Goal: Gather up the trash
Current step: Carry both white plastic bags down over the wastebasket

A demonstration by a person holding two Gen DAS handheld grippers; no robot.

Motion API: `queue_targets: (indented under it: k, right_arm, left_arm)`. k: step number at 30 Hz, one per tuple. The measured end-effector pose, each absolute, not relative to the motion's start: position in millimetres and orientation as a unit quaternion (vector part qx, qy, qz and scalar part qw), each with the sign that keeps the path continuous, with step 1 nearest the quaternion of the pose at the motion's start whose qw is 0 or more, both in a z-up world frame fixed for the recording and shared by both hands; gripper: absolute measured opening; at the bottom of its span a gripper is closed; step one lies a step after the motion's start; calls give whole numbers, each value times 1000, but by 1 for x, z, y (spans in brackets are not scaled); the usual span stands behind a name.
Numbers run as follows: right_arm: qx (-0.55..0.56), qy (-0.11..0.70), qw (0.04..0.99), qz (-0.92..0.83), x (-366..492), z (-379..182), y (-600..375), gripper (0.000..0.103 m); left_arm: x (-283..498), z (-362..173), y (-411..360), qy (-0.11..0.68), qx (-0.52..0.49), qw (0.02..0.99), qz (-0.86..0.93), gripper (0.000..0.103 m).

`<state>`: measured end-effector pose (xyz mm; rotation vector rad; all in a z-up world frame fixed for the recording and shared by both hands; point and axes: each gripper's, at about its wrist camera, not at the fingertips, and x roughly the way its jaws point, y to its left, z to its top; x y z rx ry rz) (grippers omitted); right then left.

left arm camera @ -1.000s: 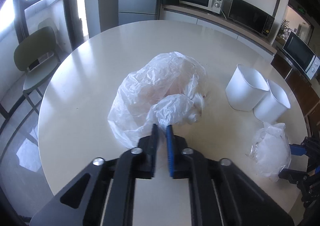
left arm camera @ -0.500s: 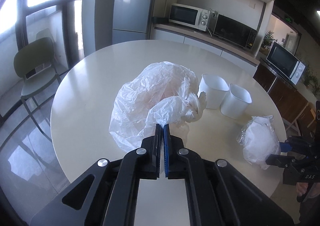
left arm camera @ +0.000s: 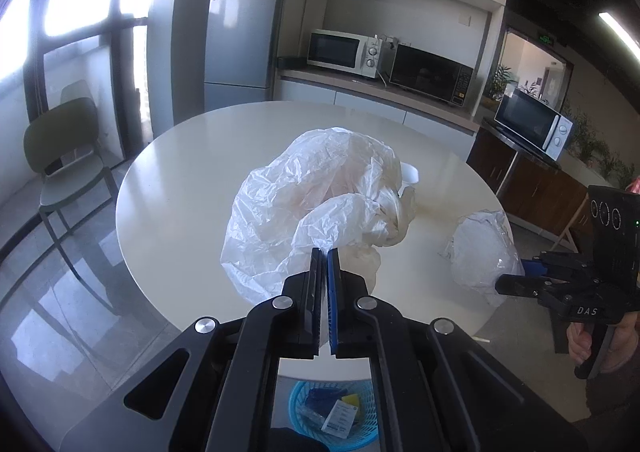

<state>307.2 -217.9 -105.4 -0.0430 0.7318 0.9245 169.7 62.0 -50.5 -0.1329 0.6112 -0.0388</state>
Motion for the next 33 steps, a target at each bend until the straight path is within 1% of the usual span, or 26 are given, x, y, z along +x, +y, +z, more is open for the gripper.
queue_targets:
  k: [5, 14, 23, 26, 29, 33]
  right_arm:
    - [-28, 342, 834, 433, 289, -107, -223, 34]
    - [-38, 334, 829, 447, 264, -107, -223, 34]
    - [-49, 354, 813, 459, 245, -129, -218, 34]
    - [-34, 377, 790, 481, 240, -139, -218, 34]
    - [-65, 364, 797, 477, 228, -143, -221, 34]
    - [-66, 369, 789, 487, 220, -148, -230, 34]
  left_arm:
    - [150, -53, 52, 302, -63, 951, -27, 2]
    - [125, -75, 47, 325, -71, 942, -37, 2]
    - [110, -88, 44, 340, -92, 934, -56, 2]
    - [103, -92, 41, 346, -118, 926, -96, 2]
    - [93, -93, 36, 348, -131, 919, -129, 2]
    - [84, -96, 32, 355, -133, 914, -145, 2]
